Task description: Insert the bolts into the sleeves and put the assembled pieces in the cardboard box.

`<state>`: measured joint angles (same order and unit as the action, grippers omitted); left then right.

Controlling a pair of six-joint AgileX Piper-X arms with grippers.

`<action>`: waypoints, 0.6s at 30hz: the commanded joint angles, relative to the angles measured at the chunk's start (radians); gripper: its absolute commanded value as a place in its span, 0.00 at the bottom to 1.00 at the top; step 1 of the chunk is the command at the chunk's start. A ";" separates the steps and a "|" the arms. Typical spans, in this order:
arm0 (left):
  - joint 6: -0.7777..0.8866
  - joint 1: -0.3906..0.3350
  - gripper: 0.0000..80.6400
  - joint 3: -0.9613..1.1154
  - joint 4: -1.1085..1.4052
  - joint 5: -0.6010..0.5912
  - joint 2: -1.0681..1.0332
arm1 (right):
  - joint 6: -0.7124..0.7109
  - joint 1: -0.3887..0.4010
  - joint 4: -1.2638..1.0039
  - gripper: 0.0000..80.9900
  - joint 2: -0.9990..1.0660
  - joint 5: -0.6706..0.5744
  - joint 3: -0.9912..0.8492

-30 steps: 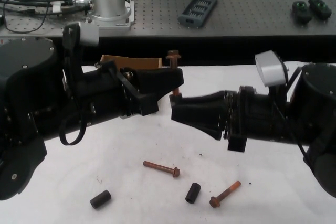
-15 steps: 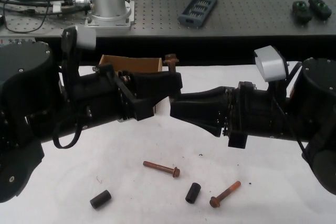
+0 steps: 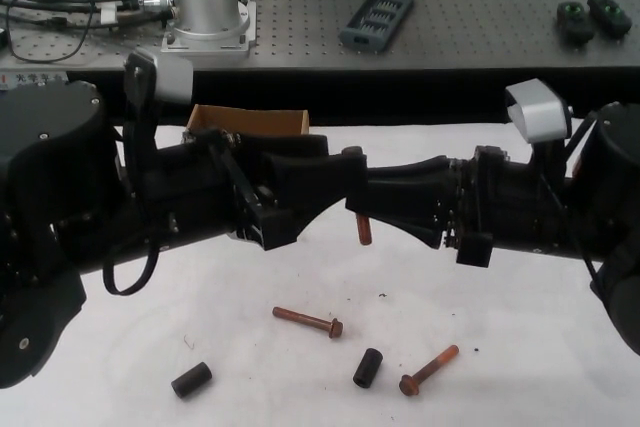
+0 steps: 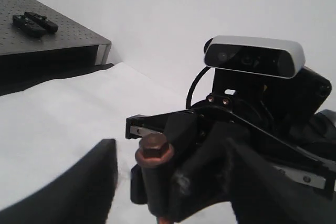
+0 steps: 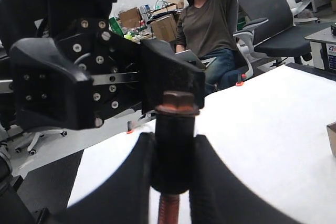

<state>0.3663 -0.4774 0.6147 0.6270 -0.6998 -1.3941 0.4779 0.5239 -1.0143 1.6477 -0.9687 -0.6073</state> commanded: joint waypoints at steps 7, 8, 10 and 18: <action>-0.072 0.012 0.54 -0.002 -0.001 0.063 0.020 | 0.053 -0.010 0.042 0.07 0.000 0.062 -0.036; -0.080 0.019 0.54 -0.002 -0.015 0.076 0.031 | 0.050 -0.011 0.093 0.07 0.000 0.062 -0.053; -0.112 0.034 0.53 -0.002 -0.079 0.125 0.069 | 0.004 -0.015 0.197 0.07 0.000 0.062 -0.094; -0.345 0.092 0.53 -0.002 -0.560 0.462 0.293 | -0.286 -0.014 0.708 0.07 0.053 0.151 -0.378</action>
<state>0.0955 -0.4000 0.6124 0.2096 -0.3489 -1.1753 0.2682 0.5155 -0.4299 1.6684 -0.8433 -0.9075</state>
